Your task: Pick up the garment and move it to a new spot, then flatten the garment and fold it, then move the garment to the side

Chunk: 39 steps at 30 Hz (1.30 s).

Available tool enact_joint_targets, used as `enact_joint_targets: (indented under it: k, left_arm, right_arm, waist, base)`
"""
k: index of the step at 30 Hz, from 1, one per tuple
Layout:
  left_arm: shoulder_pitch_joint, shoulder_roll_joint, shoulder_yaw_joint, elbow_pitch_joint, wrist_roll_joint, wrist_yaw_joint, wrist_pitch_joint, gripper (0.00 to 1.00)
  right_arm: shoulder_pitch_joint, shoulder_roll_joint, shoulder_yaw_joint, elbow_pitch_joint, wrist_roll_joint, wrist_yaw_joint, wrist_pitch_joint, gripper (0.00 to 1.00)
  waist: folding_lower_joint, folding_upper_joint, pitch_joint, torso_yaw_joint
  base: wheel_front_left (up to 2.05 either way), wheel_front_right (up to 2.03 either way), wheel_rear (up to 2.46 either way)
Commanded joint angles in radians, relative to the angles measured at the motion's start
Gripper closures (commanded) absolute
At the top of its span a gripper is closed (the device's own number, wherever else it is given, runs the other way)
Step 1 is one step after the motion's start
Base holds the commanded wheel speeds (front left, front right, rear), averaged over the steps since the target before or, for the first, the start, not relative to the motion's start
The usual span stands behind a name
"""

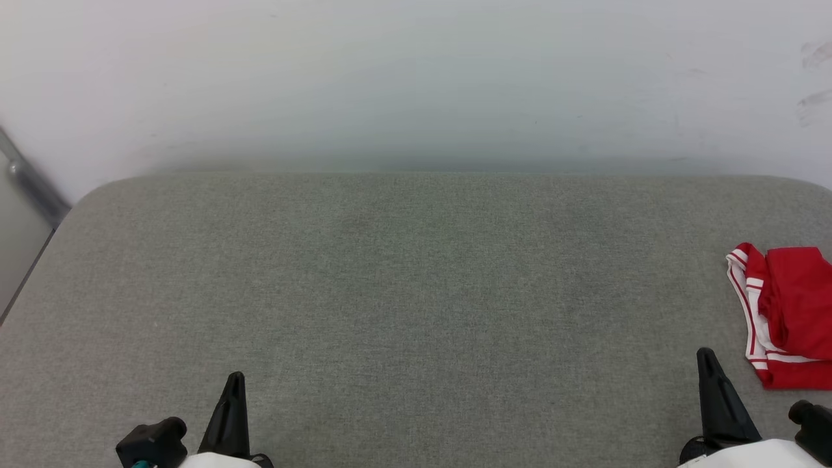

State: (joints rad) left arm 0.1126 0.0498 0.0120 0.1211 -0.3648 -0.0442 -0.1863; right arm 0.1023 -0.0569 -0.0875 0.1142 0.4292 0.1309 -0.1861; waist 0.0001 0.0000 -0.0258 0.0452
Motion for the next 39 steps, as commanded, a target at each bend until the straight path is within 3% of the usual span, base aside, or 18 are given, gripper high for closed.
enact_joint_targets:
  k: [1,20,39]
  left_arm:
    - [-0.028,0.001,0.007,-0.01,-0.039,-0.005,0.007,1.0]
    - [-0.08,0.001,0.032,0.024,-0.352,-0.027,0.083,1.0]
    - [-0.121,0.001,0.052,0.051,-0.595,-0.045,0.143,1.0]
  right_arm:
    - [-0.031,0.001,-0.003,-0.009,0.039,0.0,0.007,1.0]
    - [-0.081,0.003,-0.01,0.026,0.336,0.0,0.083,1.0]
    - [-0.12,0.004,-0.015,0.054,0.567,0.0,0.143,1.0]
  waist:
    - [-0.0001,0.0,0.0,0.0]
    - [-0.0001,0.0,0.005,-0.008]
    - [-0.0001,0.0,0.01,-0.016]
  base:
    - [0.0,0.0,0.0]
    - [0.0,0.0,0.0]
    - [0.0,0.0,0.0]
